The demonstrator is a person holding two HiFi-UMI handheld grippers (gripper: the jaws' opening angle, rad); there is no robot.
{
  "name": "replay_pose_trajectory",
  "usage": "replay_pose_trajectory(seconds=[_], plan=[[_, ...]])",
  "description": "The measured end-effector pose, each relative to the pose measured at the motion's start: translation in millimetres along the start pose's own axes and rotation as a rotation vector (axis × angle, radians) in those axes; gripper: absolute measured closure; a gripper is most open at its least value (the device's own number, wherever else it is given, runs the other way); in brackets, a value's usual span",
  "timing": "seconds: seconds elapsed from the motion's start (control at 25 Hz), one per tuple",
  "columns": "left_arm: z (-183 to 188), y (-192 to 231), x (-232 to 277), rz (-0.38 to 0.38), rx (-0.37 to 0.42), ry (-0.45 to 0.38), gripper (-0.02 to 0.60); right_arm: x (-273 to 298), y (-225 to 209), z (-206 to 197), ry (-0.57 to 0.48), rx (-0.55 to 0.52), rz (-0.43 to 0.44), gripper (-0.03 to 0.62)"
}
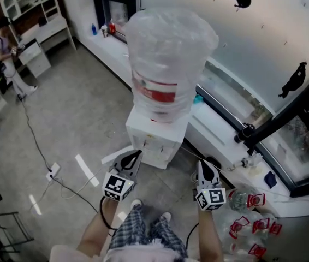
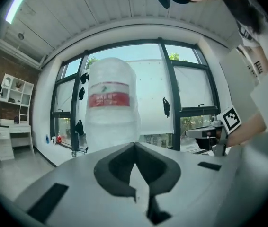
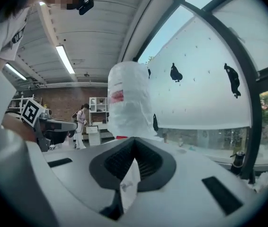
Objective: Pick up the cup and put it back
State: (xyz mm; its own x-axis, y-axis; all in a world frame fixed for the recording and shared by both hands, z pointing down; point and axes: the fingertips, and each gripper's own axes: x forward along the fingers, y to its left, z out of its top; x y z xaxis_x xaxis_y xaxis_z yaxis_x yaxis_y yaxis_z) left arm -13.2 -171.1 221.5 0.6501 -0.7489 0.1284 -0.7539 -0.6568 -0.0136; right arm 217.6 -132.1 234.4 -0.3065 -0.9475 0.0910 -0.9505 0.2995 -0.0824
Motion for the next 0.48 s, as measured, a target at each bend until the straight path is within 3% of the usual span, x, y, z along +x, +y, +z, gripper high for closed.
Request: replay_pose_trajectory(seconds=[0.2,0.48], plan=[[42,5,-16,0.025,0.011,-0.06,0.557,-17,-1,42,-0.066,-0.013,-0.037,0.577],[69,9,-21,0.055,0.028,-0.119,0.557,-35,-11,55,-0.107,0.005,-0.084,0.577]])
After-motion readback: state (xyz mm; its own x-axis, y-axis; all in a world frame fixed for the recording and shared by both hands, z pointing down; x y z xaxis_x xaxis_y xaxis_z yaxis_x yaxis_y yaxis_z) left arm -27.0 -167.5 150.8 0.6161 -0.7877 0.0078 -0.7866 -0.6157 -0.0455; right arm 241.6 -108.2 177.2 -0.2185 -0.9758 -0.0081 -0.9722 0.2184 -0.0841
